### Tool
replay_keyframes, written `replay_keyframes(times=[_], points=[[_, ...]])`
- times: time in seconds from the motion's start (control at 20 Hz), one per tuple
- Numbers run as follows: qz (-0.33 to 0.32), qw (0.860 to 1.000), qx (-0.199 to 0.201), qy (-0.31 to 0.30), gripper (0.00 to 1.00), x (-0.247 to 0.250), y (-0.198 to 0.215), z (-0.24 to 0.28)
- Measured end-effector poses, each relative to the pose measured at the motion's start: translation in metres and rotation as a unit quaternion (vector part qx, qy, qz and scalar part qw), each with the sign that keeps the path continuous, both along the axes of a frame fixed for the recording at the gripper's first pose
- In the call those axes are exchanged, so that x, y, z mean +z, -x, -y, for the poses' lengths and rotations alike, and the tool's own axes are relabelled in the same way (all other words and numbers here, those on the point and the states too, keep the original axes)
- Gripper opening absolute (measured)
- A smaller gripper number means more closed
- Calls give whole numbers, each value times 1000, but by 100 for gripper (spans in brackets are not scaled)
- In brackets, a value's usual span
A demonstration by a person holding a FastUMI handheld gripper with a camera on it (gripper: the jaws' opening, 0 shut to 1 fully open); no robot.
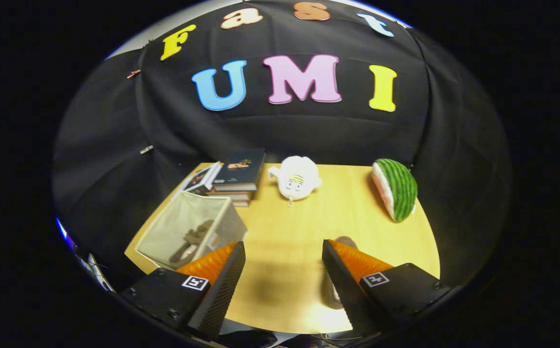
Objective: Open the storage box then place both shoes into the box .Put the left shoe in first, then the right shoe, with the right side of both shoes facing outward in a uniform manner.
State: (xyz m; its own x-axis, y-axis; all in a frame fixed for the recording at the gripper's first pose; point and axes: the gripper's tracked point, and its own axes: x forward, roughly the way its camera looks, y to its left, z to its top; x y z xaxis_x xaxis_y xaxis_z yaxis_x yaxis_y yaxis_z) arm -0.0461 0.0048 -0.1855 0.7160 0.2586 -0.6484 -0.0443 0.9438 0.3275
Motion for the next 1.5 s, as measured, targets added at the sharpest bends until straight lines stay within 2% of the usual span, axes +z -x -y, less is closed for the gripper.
replay_keyframes(times=[0.3, 0.6, 0.85, 1.05, 1.1, 1.2, 1.35, 1.4, 1.5], points=[[-63, 997, -30, 29, 98, -89, 27, 69], [-122, 992, -10, 41, 98, -180, 33, 87], [-146, 989, 0, 26, 84, -226, 21, 71], [-141, 990, 2, 18, 79, -248, -5, 77], [-141, 990, 0, 21, 75, -253, -11, 78], [-142, 990, 5, 14, 62, -259, -16, 70], [-125, 991, 4, 45, 20, -259, -21, 74], [-134, 990, -3, 43, 10, -259, -20, 73], [-159, 987, -27, 18, 9, -254, -15, 72]])
